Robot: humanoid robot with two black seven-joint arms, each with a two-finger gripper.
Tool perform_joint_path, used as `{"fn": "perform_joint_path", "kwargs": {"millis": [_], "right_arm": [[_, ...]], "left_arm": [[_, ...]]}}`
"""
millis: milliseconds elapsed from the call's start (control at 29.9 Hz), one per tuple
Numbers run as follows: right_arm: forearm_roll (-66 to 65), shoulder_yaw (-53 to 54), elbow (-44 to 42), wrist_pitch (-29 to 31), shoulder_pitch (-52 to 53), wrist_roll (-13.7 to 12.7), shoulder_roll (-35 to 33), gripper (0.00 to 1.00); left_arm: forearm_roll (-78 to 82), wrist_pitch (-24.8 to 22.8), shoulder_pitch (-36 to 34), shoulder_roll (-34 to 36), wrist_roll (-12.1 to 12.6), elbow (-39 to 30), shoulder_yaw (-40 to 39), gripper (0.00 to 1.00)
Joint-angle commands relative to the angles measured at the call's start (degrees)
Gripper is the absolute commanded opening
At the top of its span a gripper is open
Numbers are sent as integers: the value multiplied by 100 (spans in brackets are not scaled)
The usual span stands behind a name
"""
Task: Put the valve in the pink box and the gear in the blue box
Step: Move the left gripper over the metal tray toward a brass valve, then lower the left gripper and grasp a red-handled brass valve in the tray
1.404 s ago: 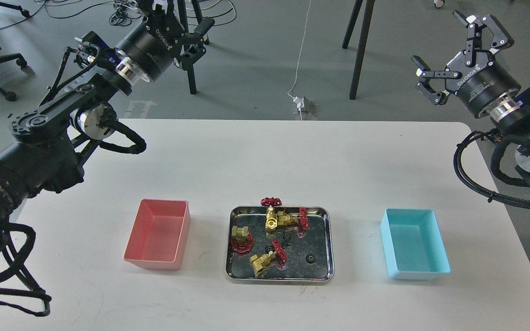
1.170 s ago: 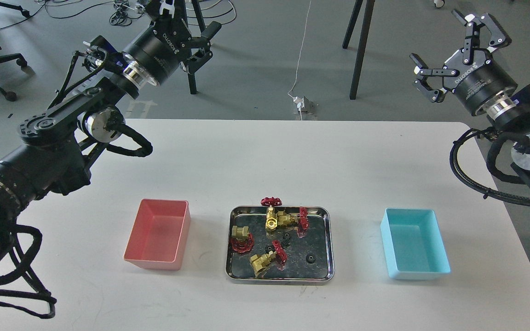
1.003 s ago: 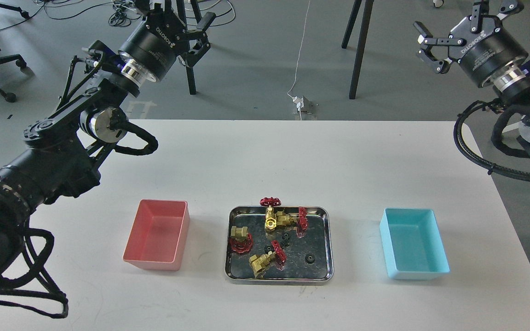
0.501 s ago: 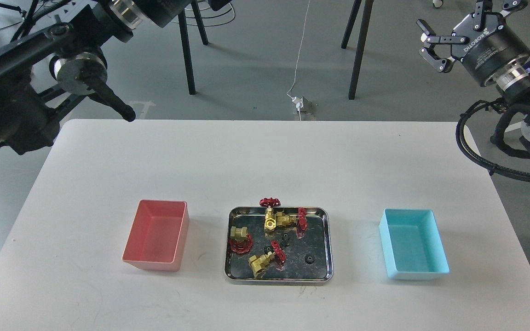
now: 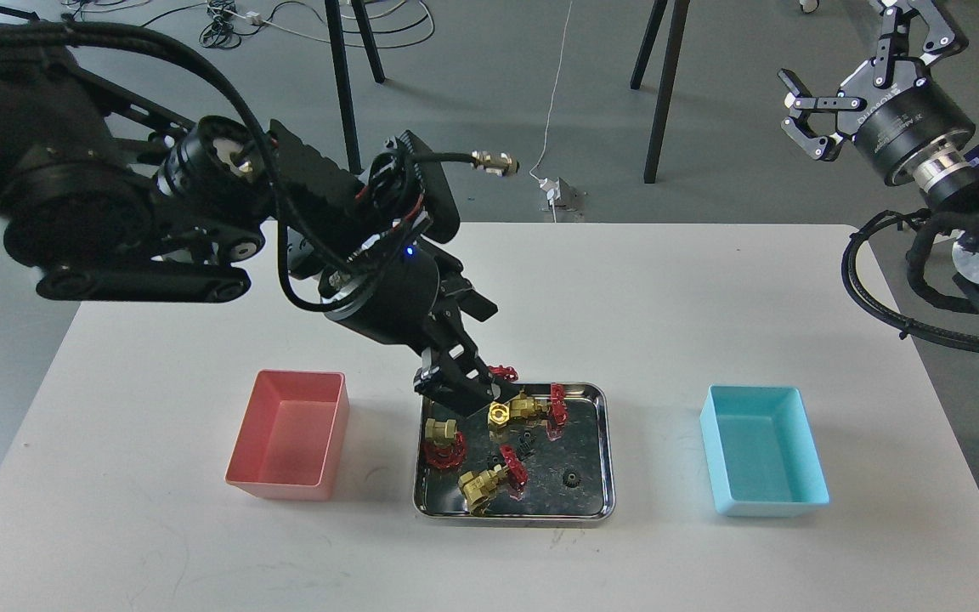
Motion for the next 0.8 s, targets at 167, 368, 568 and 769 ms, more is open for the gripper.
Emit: {"fn": "perform_joint_path", "kwargs": {"millis": [167,368,568,769], "right_arm": [[-1,42,-5,-488,158,-209,6,100],[-1,16,39,-559,202,-209,50,100],[-1,-10,31,-559,211,-218,103,100],[-1,-2,-22,-778,342,-516,85,100]], "left_arm": [[541,778,1313,-283,2,883,597,97],[630,954,2202,-309,2,1763,579,97],[709,954,2650,-353,2,2159,579,97],[709,954,2984,-371,2,2309,308,96]]}}
